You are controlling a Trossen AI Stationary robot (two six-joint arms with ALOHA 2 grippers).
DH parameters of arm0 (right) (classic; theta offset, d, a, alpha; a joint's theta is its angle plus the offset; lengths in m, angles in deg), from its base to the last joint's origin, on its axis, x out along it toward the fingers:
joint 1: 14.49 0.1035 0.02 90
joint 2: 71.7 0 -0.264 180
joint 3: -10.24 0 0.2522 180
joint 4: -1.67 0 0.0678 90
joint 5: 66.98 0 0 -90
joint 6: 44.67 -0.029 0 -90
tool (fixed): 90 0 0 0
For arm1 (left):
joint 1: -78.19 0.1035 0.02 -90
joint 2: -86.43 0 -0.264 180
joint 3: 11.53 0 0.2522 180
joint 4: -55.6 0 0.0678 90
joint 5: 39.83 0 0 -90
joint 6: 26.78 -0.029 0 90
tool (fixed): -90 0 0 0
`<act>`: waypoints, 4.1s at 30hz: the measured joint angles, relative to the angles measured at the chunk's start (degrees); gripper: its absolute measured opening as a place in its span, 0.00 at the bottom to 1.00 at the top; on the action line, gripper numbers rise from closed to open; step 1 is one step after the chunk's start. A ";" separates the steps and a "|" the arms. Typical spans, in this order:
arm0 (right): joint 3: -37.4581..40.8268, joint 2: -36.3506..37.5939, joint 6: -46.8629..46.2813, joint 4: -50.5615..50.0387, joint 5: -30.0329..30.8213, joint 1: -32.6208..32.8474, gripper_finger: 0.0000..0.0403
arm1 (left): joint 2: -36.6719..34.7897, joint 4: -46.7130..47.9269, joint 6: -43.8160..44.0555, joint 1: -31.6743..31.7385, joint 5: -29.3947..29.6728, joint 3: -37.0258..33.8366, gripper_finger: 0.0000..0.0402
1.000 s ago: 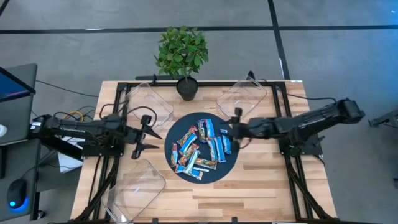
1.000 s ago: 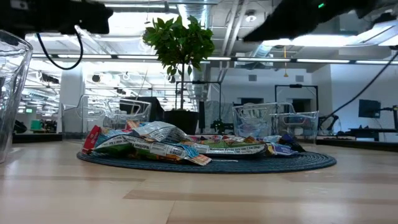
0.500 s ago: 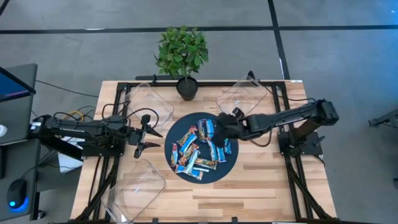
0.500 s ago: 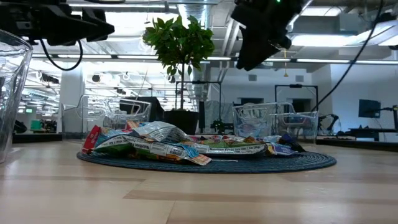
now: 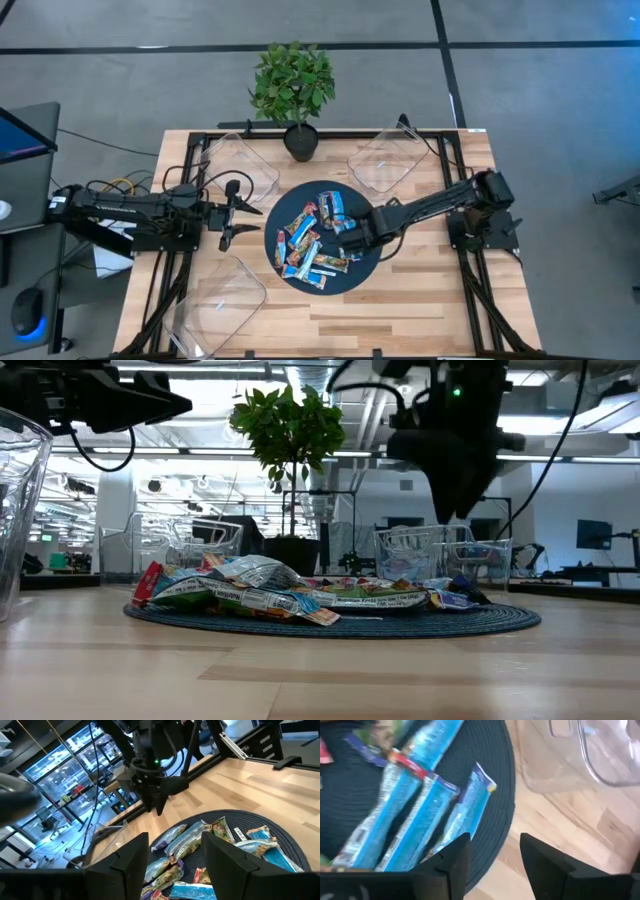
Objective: Pick and place Granola Bars by type
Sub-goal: Put the violet granola bar into the bottom bin
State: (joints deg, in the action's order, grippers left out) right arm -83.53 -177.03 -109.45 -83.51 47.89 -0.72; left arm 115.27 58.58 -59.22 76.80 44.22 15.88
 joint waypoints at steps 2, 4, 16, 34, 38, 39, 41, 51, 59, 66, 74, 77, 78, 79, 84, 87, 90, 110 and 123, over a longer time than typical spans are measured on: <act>0.09 -0.16 -1.87 -1.86 -0.14 0.12 0.41 | 0.00 -0.10 0.00 0.00 0.02 0.00 0.44; -0.07 -0.23 -2.31 -0.44 -0.18 0.06 0.41 | 0.01 -0.21 0.00 0.00 0.01 0.00 0.44; 2.20 -0.10 -6.37 7.13 -1.10 0.75 0.49 | 0.04 -0.29 -0.42 0.00 0.67 0.00 0.44; 11.21 -0.10 -16.43 18.92 2.32 5.25 0.50 | 0.02 -0.79 2.22 0.00 0.37 0.00 0.44; 13.41 -0.10 -17.01 21.90 3.61 5.24 0.49 | 0.02 -0.77 4.53 0.00 0.37 0.00 0.44; 13.85 -0.10 -17.07 22.55 3.65 5.24 0.49 | 0.02 -0.77 4.92 0.01 0.37 0.00 0.44; 14.46 -0.10 -17.78 22.72 3.65 5.24 0.49 | 0.02 -0.75 5.93 0.02 0.39 0.00 0.44; 17.31 -0.10 -18.21 25.14 5.27 5.21 0.47 | 0.02 -0.70 10.58 0.00 0.36 0.00 0.44; 19.39 -0.10 -17.28 28.61 4.89 4.47 0.45 | 0.02 -0.39 12.32 0.00 0.35 0.00 0.44; 19.39 -0.10 -16.36 28.75 4.81 4.47 0.42 | 0.02 -0.18 12.31 0.00 0.35 0.00 0.44; 19.39 -0.10 -15.79 29.93 4.70 4.47 0.40 | 0.02 -0.20 12.28 0.00 0.35 0.00 0.44; 19.39 -0.10 -15.77 30.14 4.63 4.47 0.40 | 0.02 -0.18 12.28 0.00 0.37 0.00 0.44; 19.39 -0.10 -15.77 30.14 4.63 4.47 0.40 | 0.03 -0.19 12.27 0.00 0.36 0.00 0.44; 19.39 -0.10 -15.77 30.14 4.63 4.47 0.40 | 0.02 -0.20 12.27 0.01 0.36 0.00 0.44; 19.39 -0.10 -15.77 30.14 4.64 4.47 0.39 | 0.02 -0.20 12.26 0.00 0.37 0.00 0.44; 19.39 -0.10 -15.77 30.14 4.63 4.47 0.39 | 0.02 -0.20 12.25 0.00 0.37 0.00 0.44; 19.39 -0.10 -15.77 30.16 4.35 4.47 0.39 | 0.02 -0.20 12.24 0.01 0.37 0.00 0.44; 19.37 -0.10 -15.75 30.16 3.68 4.47 0.39 | 0.02 -0.20 12.20 0.01 0.37 0.00 0.44; 19.37 -0.10 -14.57 30.14 3.40 4.47 0.31 | 0.04 -0.05 12.21 0.00 0.39 0.00 0.44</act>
State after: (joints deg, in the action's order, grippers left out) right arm -64.16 -177.12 -124.02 -53.37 51.29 3.75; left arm 115.31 58.53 -47.01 76.80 44.61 15.88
